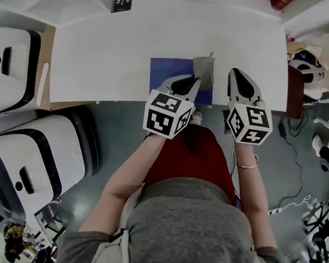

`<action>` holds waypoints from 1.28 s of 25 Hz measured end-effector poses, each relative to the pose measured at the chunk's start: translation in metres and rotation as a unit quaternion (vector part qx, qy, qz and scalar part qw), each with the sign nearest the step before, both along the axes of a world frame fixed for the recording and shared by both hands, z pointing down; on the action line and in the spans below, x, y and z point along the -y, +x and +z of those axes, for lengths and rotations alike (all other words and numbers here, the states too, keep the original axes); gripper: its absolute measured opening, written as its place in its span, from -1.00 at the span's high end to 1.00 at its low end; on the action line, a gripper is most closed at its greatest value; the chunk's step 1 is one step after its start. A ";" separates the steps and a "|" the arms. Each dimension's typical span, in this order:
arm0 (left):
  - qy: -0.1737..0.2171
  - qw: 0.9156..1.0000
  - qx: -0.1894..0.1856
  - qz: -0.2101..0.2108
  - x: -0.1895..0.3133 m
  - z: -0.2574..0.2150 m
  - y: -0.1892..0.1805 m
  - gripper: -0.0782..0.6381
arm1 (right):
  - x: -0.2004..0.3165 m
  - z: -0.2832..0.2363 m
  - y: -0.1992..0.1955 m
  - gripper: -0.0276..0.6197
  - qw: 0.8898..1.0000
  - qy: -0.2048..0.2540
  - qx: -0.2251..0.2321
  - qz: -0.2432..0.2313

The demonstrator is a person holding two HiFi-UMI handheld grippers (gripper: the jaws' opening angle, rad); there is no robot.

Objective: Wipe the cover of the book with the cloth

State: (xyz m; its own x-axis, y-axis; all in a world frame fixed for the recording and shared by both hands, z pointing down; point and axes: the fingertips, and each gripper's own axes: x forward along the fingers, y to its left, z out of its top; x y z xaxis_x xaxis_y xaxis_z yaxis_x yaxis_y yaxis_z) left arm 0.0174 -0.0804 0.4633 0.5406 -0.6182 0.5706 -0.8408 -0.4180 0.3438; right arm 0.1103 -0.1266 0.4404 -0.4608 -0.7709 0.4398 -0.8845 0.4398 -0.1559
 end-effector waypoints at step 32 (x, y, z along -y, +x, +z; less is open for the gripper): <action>-0.094 0.977 0.114 -0.156 -0.057 0.070 -0.161 0.71 | -0.008 0.016 -0.074 0.82 0.996 -0.025 0.001 -0.088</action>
State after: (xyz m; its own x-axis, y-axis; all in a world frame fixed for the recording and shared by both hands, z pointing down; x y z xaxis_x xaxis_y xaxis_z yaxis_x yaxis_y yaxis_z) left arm -0.1440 -0.0234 0.5334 0.1882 -0.6049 0.7737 -0.9809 -0.0766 0.1787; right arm 0.0362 -0.1188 0.4566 -0.5876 -0.6557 0.4742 -0.7943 0.5792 -0.1833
